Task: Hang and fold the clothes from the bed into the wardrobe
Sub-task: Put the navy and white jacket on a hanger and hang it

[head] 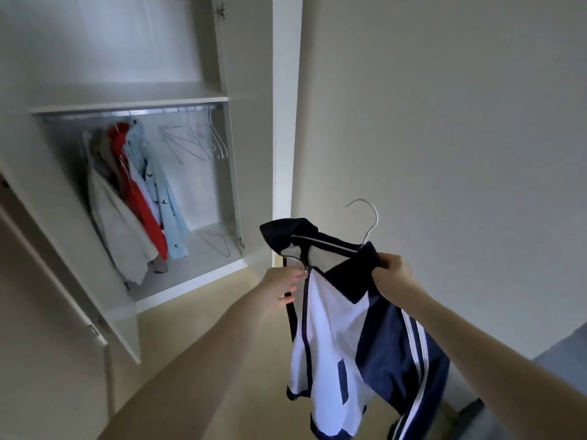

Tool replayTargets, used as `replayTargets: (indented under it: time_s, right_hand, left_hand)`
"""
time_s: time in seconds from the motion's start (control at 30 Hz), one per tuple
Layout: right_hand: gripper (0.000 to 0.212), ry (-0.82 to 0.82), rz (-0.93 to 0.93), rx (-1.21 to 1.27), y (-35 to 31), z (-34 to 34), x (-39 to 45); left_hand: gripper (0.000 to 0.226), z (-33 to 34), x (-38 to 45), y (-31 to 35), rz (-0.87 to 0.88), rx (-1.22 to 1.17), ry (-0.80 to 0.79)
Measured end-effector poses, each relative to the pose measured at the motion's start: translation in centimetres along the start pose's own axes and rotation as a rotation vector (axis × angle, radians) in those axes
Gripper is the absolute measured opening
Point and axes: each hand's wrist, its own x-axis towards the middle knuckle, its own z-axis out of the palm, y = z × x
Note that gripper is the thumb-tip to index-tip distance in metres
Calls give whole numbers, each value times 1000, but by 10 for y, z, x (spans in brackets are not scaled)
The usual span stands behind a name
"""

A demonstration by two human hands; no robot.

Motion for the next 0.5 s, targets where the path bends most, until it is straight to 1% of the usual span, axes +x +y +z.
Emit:
replayTargets:
  time_s: [0.03,0.1,0.17,0.27,0.33,0.4,0.43,0.5]
  right_hand:
    - [25,-16,-11,-7,-10,12,8]
    - [22,-66,-24,-32,-26,29,19]
    - [23,-83,-47,-43,-47,48,37]
    - [27,-121,-98,-51,-80,78,56]
    - [29,-162,-131,-66,-102,100,71]
    - [28,-186,-149,-53,-124,121,89]
    - [29,-193,-161,-36,-135,130,97]
    - [34,-212,-175,3,-155,144,110]
  left_hand:
    - [8,-17,13,2,8,17,15]
    - [14,-41,30,12,86,47,20]
    - [4,-69,47,20,137,74,6]
    - [19,-122,66,13,192,243,-28]
    - [22,-167,84,9,221,333,-39]
    - [5,-217,106,13,230,354,39]
    - [11,-241,119,18,255,386,102]
    - [33,-276,135,33,351,523,249]
